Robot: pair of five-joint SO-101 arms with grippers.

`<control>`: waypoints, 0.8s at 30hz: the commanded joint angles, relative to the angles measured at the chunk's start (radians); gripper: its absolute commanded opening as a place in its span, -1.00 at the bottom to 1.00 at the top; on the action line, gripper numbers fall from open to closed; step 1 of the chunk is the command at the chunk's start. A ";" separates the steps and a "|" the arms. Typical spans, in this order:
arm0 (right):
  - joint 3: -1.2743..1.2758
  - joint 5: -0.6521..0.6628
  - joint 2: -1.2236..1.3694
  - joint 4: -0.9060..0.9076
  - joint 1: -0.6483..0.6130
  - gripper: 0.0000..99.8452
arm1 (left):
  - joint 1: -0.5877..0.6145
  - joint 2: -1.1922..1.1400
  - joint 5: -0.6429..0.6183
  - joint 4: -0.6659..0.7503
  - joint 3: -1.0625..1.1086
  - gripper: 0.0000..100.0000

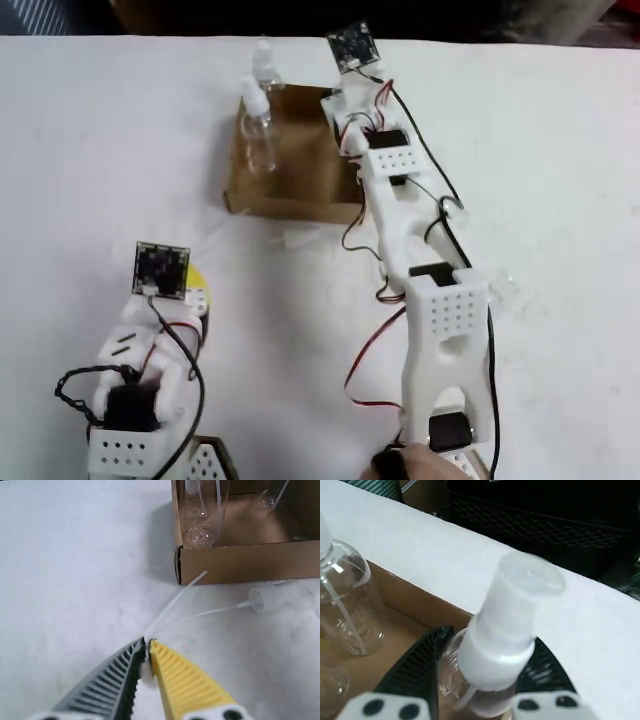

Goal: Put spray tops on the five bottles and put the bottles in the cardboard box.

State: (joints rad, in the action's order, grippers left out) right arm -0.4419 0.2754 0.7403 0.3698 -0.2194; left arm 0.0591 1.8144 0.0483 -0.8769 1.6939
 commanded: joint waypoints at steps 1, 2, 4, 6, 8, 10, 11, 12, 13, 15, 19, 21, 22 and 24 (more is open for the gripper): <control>-0.031 0.014 -0.015 0.015 0.010 -0.96 | 0.010 0.015 0.012 -0.002 -0.002 -0.95; -0.031 0.014 -0.015 0.015 0.010 -0.96 | 0.010 0.015 0.012 -0.002 -0.002 -0.95; -0.031 0.014 -0.018 0.015 0.010 -0.96 | 0.010 0.015 0.012 -0.002 -0.002 -0.95; -0.031 0.014 -0.021 0.016 0.010 -0.96 | 0.010 0.015 0.012 -0.002 -0.002 -0.95; -0.032 0.014 -0.024 0.030 0.008 -0.96 | 0.010 0.015 0.012 -0.002 -0.002 -0.95; -0.057 0.008 -0.024 0.054 0.007 -0.96 | 0.010 0.015 0.012 -0.002 -0.002 -0.95; -0.074 0.006 -0.021 0.073 0.008 -0.96 | 0.010 0.015 0.012 -0.002 -0.002 -0.95; -0.092 0.006 -0.016 0.088 0.010 -0.96 | 0.010 0.015 0.012 -0.002 -0.002 -0.95; -0.107 0.006 -0.015 0.105 0.012 -0.96 | 0.010 0.015 0.012 -0.002 -0.002 -0.95; -0.127 0.006 -0.015 0.137 0.012 -0.92 | 0.010 0.015 0.012 -0.002 -0.002 -0.95; -0.135 0.005 -0.016 0.171 0.010 -0.76 | 0.010 0.015 0.012 -0.002 -0.002 -0.95; -0.135 0.005 -0.016 0.165 0.012 -0.75 | 0.010 0.015 0.012 -0.002 -0.002 -0.95; -0.135 0.005 -0.016 0.163 0.012 -0.75 | 0.010 0.015 0.012 -0.002 -0.002 -0.95; -0.135 0.005 -0.016 0.163 0.012 -0.74 | 0.010 0.015 0.012 -0.002 -0.002 -0.95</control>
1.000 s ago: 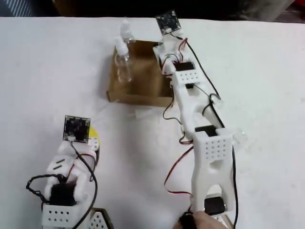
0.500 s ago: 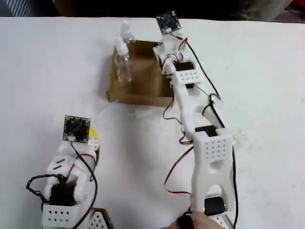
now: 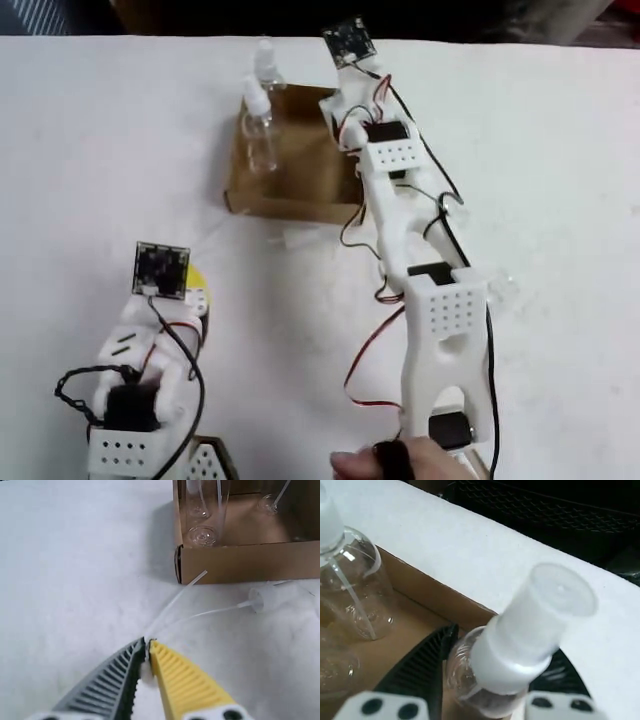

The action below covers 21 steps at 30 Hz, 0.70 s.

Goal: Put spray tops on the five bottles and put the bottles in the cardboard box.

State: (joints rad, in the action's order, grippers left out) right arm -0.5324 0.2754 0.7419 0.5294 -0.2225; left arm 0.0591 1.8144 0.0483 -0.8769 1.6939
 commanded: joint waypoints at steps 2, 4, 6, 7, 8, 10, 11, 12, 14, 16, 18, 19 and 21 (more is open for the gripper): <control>-0.044 0.005 -0.018 0.004 0.015 -0.72 | 0.010 0.015 0.012 -0.002 -0.002 -0.95; -0.044 0.005 -0.022 0.010 0.013 -0.66 | 0.010 0.015 0.012 -0.002 -0.002 -0.95; -0.044 0.005 -0.024 0.010 0.013 -0.59 | 0.010 0.015 0.012 -0.002 -0.002 -0.95; -0.044 0.005 -0.024 0.010 0.013 -0.56 | 0.010 0.015 0.012 -0.002 -0.002 -0.95; -0.044 0.005 -0.024 0.010 0.013 -0.54 | 0.010 0.015 0.012 -0.002 -0.002 -0.95; -0.044 0.005 -0.024 0.005 0.013 -0.54 | 0.010 0.015 0.012 -0.002 -0.002 -0.95; -0.044 0.005 -0.025 0.005 0.012 -0.54 | 0.010 0.015 0.012 -0.002 -0.002 -0.95; -0.044 0.005 -0.025 0.005 0.012 -0.54 | 0.010 0.015 0.012 -0.002 -0.002 -0.95; -0.052 0.005 -0.025 0.005 0.010 -0.54 | 0.010 0.015 0.012 -0.002 -0.002 -0.95; -0.061 0.005 -0.025 0.010 0.010 -0.54 | 0.010 0.015 0.012 -0.003 -0.002 -0.95; -0.061 0.005 -0.025 0.008 0.008 -0.54 | 0.010 0.015 0.012 -0.003 -0.002 -0.95; -0.061 0.005 -0.025 0.007 0.008 -0.54 | 0.010 0.015 0.012 -0.003 -0.002 -0.95; -0.061 0.005 -0.027 0.005 0.008 -0.54 | 0.010 0.015 0.012 -0.003 -0.002 -0.95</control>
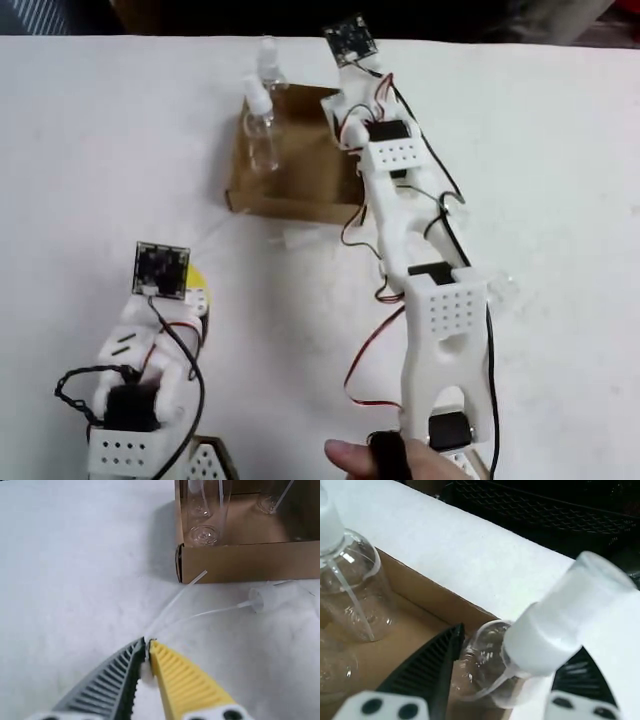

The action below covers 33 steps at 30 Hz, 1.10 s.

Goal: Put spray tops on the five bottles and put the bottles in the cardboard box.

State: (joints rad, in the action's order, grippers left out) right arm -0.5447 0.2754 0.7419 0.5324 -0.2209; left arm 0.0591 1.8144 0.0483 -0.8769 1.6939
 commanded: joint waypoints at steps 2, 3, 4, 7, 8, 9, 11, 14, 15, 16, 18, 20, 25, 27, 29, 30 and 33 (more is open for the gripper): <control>-0.049 0.005 -0.027 0.002 0.007 -0.54 | 0.010 0.015 0.012 -0.003 -0.002 -0.95; -0.049 0.005 -0.027 0.004 0.007 -0.54 | 0.010 0.015 0.012 -0.003 -0.002 -0.95; -0.049 0.005 -0.027 0.004 0.007 -0.53 | 0.010 0.015 0.012 -0.003 -0.002 -0.95; -0.049 0.008 -0.027 0.005 0.005 -0.54 | 0.010 0.015 0.012 -0.003 -0.002 -0.95; -0.049 0.012 -0.027 0.007 0.005 -0.54 | 0.010 0.015 0.012 -0.003 -0.002 -0.95; -0.049 0.014 -0.027 0.007 0.005 -0.54 | 0.010 0.015 0.012 -0.003 -0.002 -0.95; -0.049 0.014 -0.027 0.007 0.005 -0.54 | 0.010 0.015 0.012 -0.002 -0.002 -0.95; -0.048 0.014 -0.027 0.007 0.007 -0.54 | 0.010 0.015 0.012 -0.002 -0.002 -0.95; -0.048 0.014 -0.027 0.007 0.007 -0.54 | 0.010 0.015 0.012 -0.002 -0.002 -0.95; -0.044 0.015 -0.027 0.007 0.007 -0.54 | 0.010 0.015 0.012 -0.002 -0.002 -0.95; -0.044 0.015 -0.027 0.008 0.007 -0.54 | 0.010 0.015 0.012 -0.002 -0.002 -0.95; -0.046 0.026 -0.027 0.008 0.007 -0.54 | 0.010 0.015 0.012 -0.002 -0.002 -0.95; -0.048 0.149 -0.027 0.008 0.008 -0.54 | 0.010 0.015 0.012 -0.002 -0.002 -0.95; -0.043 0.155 -0.027 0.008 0.008 -0.54 | 0.010 0.015 0.012 -0.002 -0.002 -0.95; -0.041 0.155 -0.027 0.008 0.008 -0.54 | 0.010 0.015 0.012 -0.002 -0.002 -0.95; -0.041 0.153 -0.027 0.008 0.008 -0.54 | 0.010 0.015 0.012 -0.002 -0.002 -0.95; -0.044 0.155 -0.027 0.008 0.008 -0.53 | 0.010 0.015 0.012 -0.002 -0.002 -0.95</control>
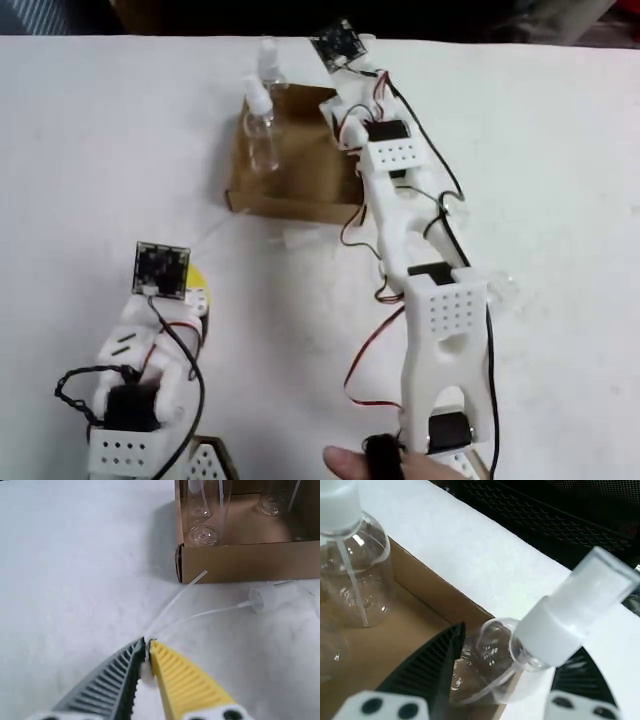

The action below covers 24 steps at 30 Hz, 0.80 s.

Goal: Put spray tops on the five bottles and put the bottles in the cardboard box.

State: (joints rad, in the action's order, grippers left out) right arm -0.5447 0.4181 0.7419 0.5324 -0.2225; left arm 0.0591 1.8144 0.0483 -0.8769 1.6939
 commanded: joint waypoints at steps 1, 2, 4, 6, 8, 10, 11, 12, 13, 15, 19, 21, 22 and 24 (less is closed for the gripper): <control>-0.048 0.009 -0.030 0.008 0.010 -0.53 | 0.010 0.015 0.012 0.000 -0.002 -0.95; -0.046 0.009 -0.038 0.010 0.010 -0.53 | 0.010 0.015 0.012 0.000 -0.002 -0.95; -0.040 0.008 -0.067 0.022 0.010 -0.53 | 0.010 0.015 0.012 0.000 -0.002 -0.95; -0.040 0.006 -0.093 0.061 0.010 -0.53 | 0.010 0.015 0.012 0.000 -0.002 -0.95; -0.040 0.008 -0.107 0.087 0.010 -0.53 | 0.010 0.015 0.012 0.000 -0.002 -0.95; -0.040 0.012 -0.113 0.105 0.010 -0.53 | 0.010 0.015 0.012 0.000 -0.002 -0.95; -0.040 0.012 -0.116 0.116 0.010 -0.53 | 0.010 0.015 0.012 0.000 -0.002 -0.95; -0.040 0.012 -0.119 0.128 0.010 -0.51 | 0.010 0.015 0.012 0.000 -0.002 -0.95; -0.040 0.012 -0.119 0.137 0.010 -0.48 | 0.010 0.015 0.012 0.000 -0.002 -0.95; -0.040 0.012 -0.120 0.143 0.010 -0.42 | 0.010 0.015 0.012 0.000 -0.002 -0.95; -0.040 0.012 -0.117 0.143 0.012 -0.40 | 0.010 0.015 0.012 0.000 -0.002 -0.95; -0.040 0.012 -0.117 0.143 0.012 -0.40 | 0.010 0.015 0.012 0.000 -0.002 -0.95; -0.040 0.012 -0.117 0.143 0.012 -0.40 | 0.010 0.015 0.012 0.000 -0.002 -0.95; -0.040 0.014 -0.117 0.143 0.012 -0.40 | 0.010 0.015 0.012 0.000 -0.002 -0.95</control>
State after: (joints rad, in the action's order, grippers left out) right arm -0.5447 0.4196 0.6958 0.6690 -0.2225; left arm 0.0591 1.8144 0.0483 -0.8769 1.6939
